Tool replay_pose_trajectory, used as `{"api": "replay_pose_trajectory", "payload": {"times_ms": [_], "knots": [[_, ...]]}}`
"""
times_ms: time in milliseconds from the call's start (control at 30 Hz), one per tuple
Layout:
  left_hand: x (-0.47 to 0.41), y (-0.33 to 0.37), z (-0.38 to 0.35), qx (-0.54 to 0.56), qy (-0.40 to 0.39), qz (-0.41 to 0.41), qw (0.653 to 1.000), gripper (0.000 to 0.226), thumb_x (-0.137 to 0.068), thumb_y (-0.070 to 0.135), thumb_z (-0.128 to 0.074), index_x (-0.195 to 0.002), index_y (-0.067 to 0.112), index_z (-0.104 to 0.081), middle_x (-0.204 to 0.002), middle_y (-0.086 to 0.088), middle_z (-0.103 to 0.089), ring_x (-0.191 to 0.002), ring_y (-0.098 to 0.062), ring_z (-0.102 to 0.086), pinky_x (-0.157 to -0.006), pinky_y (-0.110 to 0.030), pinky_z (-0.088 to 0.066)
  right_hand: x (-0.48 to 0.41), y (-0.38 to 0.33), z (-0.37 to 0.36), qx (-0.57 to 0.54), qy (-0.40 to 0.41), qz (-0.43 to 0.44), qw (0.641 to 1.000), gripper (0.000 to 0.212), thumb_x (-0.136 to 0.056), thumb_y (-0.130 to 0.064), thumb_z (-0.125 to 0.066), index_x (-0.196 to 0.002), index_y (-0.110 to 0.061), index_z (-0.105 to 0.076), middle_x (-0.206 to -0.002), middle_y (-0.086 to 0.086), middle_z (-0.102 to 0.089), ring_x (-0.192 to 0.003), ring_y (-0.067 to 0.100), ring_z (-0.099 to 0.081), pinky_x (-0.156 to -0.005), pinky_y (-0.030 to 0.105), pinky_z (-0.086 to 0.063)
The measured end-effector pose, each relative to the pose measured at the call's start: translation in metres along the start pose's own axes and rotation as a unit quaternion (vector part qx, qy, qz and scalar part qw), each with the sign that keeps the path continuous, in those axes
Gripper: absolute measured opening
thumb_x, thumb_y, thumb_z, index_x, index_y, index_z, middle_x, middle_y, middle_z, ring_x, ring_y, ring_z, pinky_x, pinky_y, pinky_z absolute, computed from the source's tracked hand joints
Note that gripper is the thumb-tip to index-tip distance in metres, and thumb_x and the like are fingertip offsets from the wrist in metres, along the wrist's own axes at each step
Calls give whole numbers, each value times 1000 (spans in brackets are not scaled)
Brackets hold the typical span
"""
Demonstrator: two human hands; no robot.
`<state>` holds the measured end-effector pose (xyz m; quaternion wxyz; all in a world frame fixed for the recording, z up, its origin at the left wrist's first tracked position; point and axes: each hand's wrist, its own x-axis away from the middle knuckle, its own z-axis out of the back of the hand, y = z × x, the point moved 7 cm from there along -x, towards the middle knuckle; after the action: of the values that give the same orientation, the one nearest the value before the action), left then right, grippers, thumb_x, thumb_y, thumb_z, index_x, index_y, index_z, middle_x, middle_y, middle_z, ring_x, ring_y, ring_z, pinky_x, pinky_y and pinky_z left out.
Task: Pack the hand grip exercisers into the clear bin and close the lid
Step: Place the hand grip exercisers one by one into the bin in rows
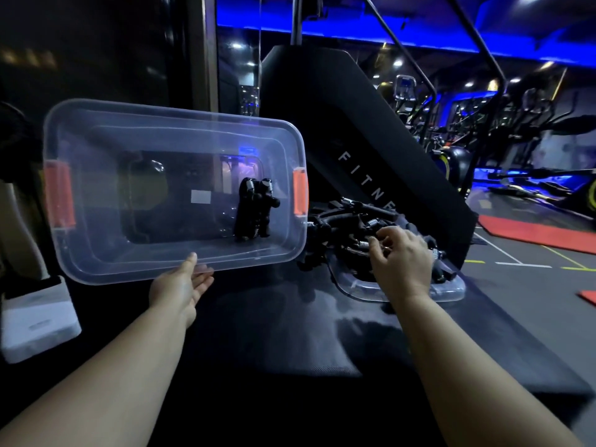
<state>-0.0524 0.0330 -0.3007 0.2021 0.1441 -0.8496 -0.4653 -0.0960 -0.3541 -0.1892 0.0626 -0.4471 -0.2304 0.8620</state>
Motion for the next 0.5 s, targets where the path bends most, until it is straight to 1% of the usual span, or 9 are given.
{"api": "replay_pose_trajectory", "payload": {"times_ms": [67, 133, 233, 300, 400, 500], "knots": [[-1, 0, 0, -4, -3, -3, 1000, 12, -93, 21, -62, -86, 11, -58, -80, -8, -65, -74, -18, -67, -62, -28, -52, -4, 24, 7, 40, 16, -65, 997, 27, -85, -43, -60, -102, -23, -65, -102, 2, -63, -105, 28, -51, -90, 44, -35], [-1, -1, -1, -4, -6, -4, 1000, 12, -93, 21, -61, -87, 12, -57, -80, -7, -65, -75, -18, -67, -62, -28, -52, -7, 50, 9, 70, 8, -140, 988, 39, -85, -49, -57, -112, -21, -61, -113, 9, -58, -113, 33, -47, -94, 48, -34], [-2, -1, -1, -3, -5, -7, 1000, 11, -93, 21, -62, -87, 13, -57, -79, -7, -64, -73, -17, -67, -61, -28, -52, -3, 88, 3, 66, -51, -276, 958, 61, -85, -62, -49, -125, -17, -49, -131, 18, -46, -125, 37, -37, -101, 51, -31], [-3, -2, -1, -4, -6, -8, 1000, 11, -93, 22, -62, -88, 13, -57, -79, -7, -65, -73, -16, -67, -60, -27, -52, 5, 107, -4, 59, -87, -344, 933, 74, -83, -69, -44, -131, -13, -42, -138, 21, -39, -130, 38, -33, -103, 51, -28], [-4, -2, -1, -4, -10, -9, 1000, 12, -93, 23, -61, -89, 13, -57, -79, -6, -64, -73, -15, -67, -59, -26, -52, 11, 119, -8, 56, -108, -392, 912, 87, -77, -78, -42, -131, -10, -40, -137, 21, -44, -128, 37, -38, -100, 51, -29], [-5, -3, -1, -2, -8, -11, 1000, 13, -93, 24, -62, -89, 13, -57, -79, -6, -64, -72, -15, -67, -58, -26, -52, 8, 121, -10, 53, -115, -401, 907, 89, -73, -79, -45, -131, -12, -38, -135, 21, -46, -125, 38, -42, -98, 52, -30]]}}
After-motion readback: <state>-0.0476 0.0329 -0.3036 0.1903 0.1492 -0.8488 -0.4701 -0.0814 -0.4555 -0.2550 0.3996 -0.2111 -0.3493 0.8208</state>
